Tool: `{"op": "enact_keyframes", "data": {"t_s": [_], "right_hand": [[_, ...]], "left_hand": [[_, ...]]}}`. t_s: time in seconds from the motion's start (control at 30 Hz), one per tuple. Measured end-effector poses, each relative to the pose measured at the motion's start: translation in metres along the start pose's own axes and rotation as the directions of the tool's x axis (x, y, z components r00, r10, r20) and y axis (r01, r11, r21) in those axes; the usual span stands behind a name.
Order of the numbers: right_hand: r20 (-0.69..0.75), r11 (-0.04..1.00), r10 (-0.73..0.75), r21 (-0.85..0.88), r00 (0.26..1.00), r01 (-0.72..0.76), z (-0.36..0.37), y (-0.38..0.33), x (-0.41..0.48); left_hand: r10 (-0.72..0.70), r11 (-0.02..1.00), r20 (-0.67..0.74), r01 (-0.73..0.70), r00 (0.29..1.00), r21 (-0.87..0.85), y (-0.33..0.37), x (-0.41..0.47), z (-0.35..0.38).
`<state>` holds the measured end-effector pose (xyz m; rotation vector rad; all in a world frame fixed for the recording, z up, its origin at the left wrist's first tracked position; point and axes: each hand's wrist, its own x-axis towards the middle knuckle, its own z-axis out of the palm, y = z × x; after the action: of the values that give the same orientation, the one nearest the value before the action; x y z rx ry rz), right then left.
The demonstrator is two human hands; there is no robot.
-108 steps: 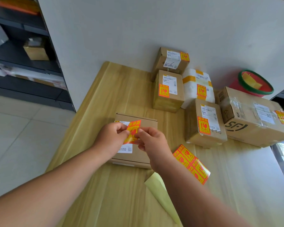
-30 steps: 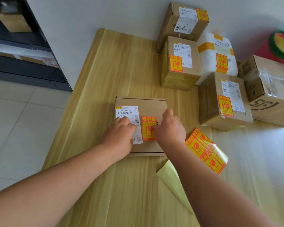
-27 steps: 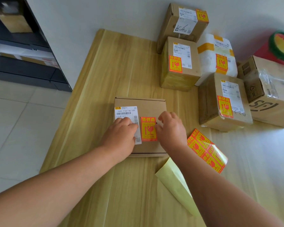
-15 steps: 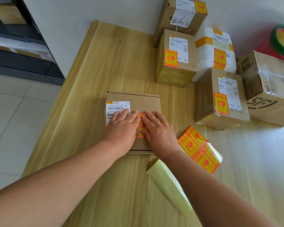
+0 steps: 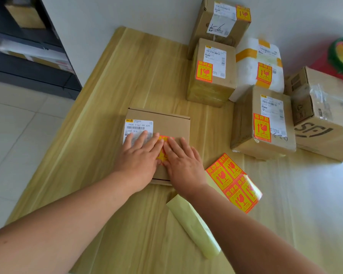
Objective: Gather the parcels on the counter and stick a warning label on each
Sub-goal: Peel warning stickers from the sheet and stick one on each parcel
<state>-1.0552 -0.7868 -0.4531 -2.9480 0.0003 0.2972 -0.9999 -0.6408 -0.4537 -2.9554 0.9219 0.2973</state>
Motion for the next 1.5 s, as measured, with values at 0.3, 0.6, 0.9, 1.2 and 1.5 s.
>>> {"op": "enact_keyframes", "data": {"t_s": [0.3, 0.6, 0.9, 1.2, 1.5], "right_hand": [[0.052, 0.987, -0.157, -0.018, 0.986, 0.158, 0.001, 0.007, -0.034], [0.115, 0.983, -0.179, -0.008, 0.977, 0.181, -0.002, 0.012, -0.049], [0.214, 0.855, 0.275, 0.391, 0.937, -0.34, -0.021, 0.012, -0.057], [0.19, 0.788, 0.344, 0.474, 0.92, -0.393, -0.031, 0.003, -0.023], [0.062, 0.785, 0.354, 0.523, 0.933, -0.332, -0.077, -0.015, 0.071]], "left_hand": [[0.057, 0.998, -0.013, -0.057, 0.998, -0.025, 0.017, -0.042, -0.007], [0.043, 0.998, 0.056, -0.04, 0.998, -0.039, 0.021, -0.056, 0.005], [-0.562, 0.655, 0.22, 0.591, 0.797, -0.47, 0.007, -0.063, -0.012], [-0.559, 0.58, 0.213, 0.561, 0.801, -0.59, -0.018, -0.042, -0.018], [-0.581, 0.643, 0.071, 0.511, 0.811, -0.57, -0.09, 0.026, -0.076]]}}
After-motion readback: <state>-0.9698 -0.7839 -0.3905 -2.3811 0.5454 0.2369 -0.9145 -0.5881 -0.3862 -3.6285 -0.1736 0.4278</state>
